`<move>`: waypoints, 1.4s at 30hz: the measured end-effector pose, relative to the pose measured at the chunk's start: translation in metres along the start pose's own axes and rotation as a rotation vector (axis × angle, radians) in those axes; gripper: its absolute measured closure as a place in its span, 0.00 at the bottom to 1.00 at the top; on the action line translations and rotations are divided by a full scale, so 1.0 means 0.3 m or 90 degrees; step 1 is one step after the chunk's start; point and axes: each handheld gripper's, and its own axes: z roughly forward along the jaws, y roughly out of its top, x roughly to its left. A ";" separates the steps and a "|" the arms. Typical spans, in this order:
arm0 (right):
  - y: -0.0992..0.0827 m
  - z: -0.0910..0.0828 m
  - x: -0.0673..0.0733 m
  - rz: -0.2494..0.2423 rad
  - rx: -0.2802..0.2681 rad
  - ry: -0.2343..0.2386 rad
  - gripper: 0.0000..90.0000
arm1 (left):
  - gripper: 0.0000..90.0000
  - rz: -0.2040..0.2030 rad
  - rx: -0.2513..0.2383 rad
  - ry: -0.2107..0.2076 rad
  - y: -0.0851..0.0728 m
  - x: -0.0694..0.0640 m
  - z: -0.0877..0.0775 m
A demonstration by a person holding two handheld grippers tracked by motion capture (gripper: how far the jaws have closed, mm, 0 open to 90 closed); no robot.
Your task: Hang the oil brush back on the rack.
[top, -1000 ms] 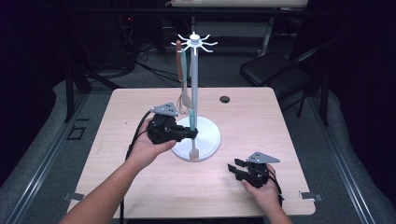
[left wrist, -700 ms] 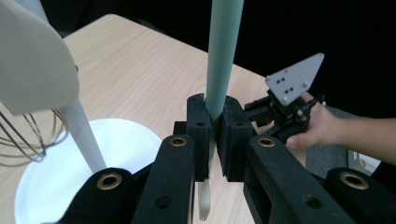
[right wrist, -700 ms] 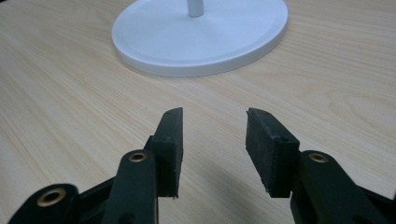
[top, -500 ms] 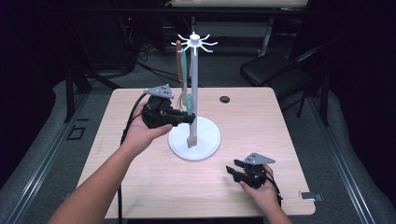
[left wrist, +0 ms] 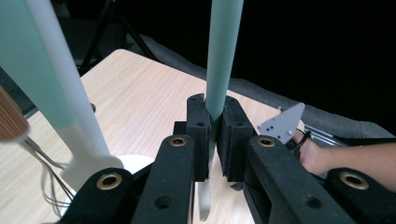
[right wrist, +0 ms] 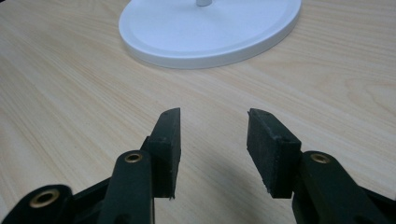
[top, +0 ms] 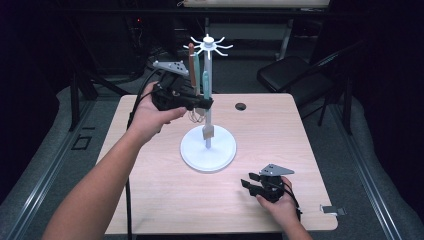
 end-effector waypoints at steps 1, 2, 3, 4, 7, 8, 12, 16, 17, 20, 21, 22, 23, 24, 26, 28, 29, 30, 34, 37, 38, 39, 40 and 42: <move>0.000 -0.001 0.000 0.001 -0.004 0.001 0.61 | 0.94 0.001 0.000 0.003 0.011 0.004 0.000; 0.001 -0.001 -0.001 0.002 -0.007 0.005 0.61 | 0.94 -0.001 0.000 0.003 0.019 0.006 0.001; 0.001 -0.002 -0.002 0.003 -0.008 0.006 0.61 | 0.94 -0.001 0.002 0.001 0.028 0.009 0.001; 0.001 -0.002 -0.002 0.002 -0.007 0.007 0.61 | 0.94 -0.002 0.000 -0.001 0.037 0.011 0.002; 0.000 -0.001 -0.002 0.002 -0.008 0.009 0.61 | 0.94 -0.005 0.002 -0.004 0.057 0.019 0.008; 0.000 -0.001 -0.002 0.002 -0.007 0.009 0.61 | 0.94 -0.006 0.003 -0.003 0.063 0.023 0.010; -0.002 0.000 -0.001 0.003 -0.005 0.014 0.61 | 0.94 -0.016 0.002 -0.003 0.077 0.044 0.014; -0.001 -0.002 0.001 0.000 -0.007 0.015 0.60 | 0.94 -0.030 0.007 -0.004 0.080 0.067 0.025; -0.001 0.000 0.001 0.000 -0.007 0.017 0.60 | 0.94 -0.033 0.009 -0.004 0.079 0.072 0.029; -0.002 0.004 -0.001 0.000 -0.003 0.017 0.60 | 0.94 -0.038 0.005 -0.003 0.079 0.081 0.033; -0.002 0.005 -0.001 -0.001 -0.002 0.017 0.60 | 0.94 -0.040 0.005 -0.004 0.079 0.083 0.034; -0.002 0.006 0.000 -0.001 -0.002 0.018 0.60 | 0.94 -0.039 0.007 -0.002 0.079 0.084 0.036; -0.002 0.005 0.002 -0.002 -0.003 0.018 0.60 | 0.94 -0.040 0.008 -0.001 0.079 0.085 0.037; -0.001 0.004 0.003 0.000 -0.002 0.022 0.60 | 0.94 -0.040 0.009 0.001 0.079 0.086 0.037; -0.001 0.003 0.004 -0.001 -0.002 0.022 0.60 | 0.94 -0.043 0.008 0.005 0.078 0.088 0.037; -0.002 0.004 0.004 -0.002 -0.003 0.022 0.60 | 0.94 -0.047 0.009 0.013 0.077 0.089 0.036; -0.002 0.005 0.005 -0.001 -0.004 0.023 0.60 | 0.94 -0.048 0.011 0.019 0.078 0.090 0.036; -0.002 0.005 0.004 -0.004 -0.001 0.024 0.60 | 0.94 -0.053 0.011 0.024 0.078 0.090 0.038; -0.001 0.005 0.007 -0.004 0.000 0.024 0.60 | 0.94 -0.074 0.010 0.031 0.079 0.094 0.041; -0.002 0.006 0.010 -0.005 0.000 0.025 0.60 | 0.93 -0.075 0.008 0.047 0.080 0.086 0.048; -0.002 0.006 0.010 -0.008 0.003 0.026 0.60 | 0.93 -0.073 0.009 0.046 0.079 0.082 0.049; -0.002 0.006 0.011 -0.009 0.002 0.026 0.60 | 0.92 -0.070 0.010 0.045 0.078 0.077 0.051; -0.002 0.006 0.011 -0.008 0.001 0.026 0.60 | 0.90 -0.067 0.014 0.050 0.075 0.073 0.052; -0.001 0.005 0.010 -0.009 0.002 0.025 0.60 | 0.85 -0.058 0.024 0.067 0.068 0.063 0.056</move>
